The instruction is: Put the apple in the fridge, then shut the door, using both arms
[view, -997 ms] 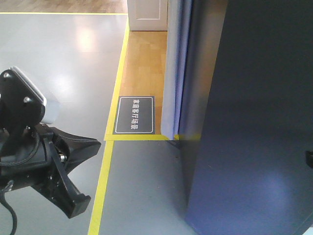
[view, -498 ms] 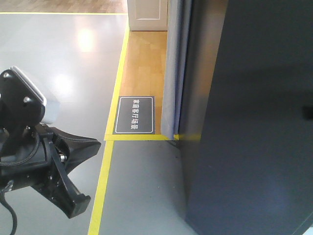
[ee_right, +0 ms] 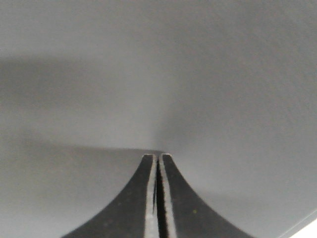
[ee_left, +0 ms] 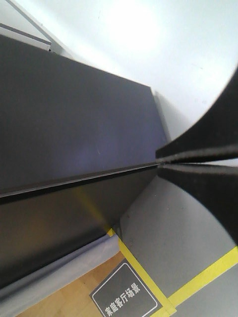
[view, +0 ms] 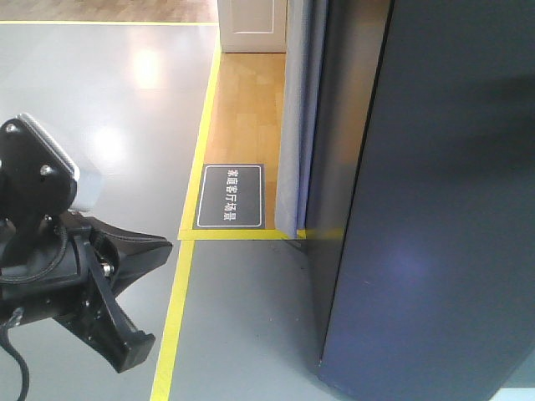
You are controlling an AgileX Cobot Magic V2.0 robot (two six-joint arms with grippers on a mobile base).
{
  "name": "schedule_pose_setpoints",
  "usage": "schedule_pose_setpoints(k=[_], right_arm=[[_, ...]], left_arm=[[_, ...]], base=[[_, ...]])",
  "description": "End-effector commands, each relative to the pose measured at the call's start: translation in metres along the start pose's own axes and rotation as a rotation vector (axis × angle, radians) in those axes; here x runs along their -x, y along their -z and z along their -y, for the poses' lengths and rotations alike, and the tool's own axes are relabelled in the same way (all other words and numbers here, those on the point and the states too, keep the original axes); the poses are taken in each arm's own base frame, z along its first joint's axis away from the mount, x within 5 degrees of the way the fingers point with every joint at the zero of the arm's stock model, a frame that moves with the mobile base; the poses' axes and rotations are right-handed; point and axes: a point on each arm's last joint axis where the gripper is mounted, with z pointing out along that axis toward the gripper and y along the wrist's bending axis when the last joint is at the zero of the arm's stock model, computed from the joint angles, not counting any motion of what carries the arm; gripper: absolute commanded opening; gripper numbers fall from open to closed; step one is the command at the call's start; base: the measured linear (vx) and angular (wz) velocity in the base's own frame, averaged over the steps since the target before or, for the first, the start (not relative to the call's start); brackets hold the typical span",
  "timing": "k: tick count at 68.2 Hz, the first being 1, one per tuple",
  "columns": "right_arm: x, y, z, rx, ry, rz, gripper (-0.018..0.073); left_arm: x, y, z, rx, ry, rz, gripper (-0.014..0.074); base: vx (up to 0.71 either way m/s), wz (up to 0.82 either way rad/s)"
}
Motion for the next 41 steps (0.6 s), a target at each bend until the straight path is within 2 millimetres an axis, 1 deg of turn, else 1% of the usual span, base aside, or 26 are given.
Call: schedule_pose_setpoints(k=[1,10,26,41], right_arm=[[0.022,-0.004,0.002,0.015,0.029,0.082,-0.0002],[0.022,-0.022,0.002,0.001,0.04,0.043,-0.0002],[0.03,-0.05,0.001,0.002,0.074,0.026,-0.0002],[0.043,-0.076,-0.002,0.02,0.085,0.054,-0.0002]], left_arm=[[0.014,0.009,0.0,0.001,0.01,0.103,-0.0006],[0.014,0.009,0.0,0.001,0.01,0.103,-0.0006],[0.014,0.009,0.0,0.001,0.01,0.103,-0.0006],[0.014,0.009,0.0,0.001,0.01,0.103,-0.0006]], base=[[0.0,0.0],[0.0,0.0],[0.0,0.0],[0.0,0.0]])
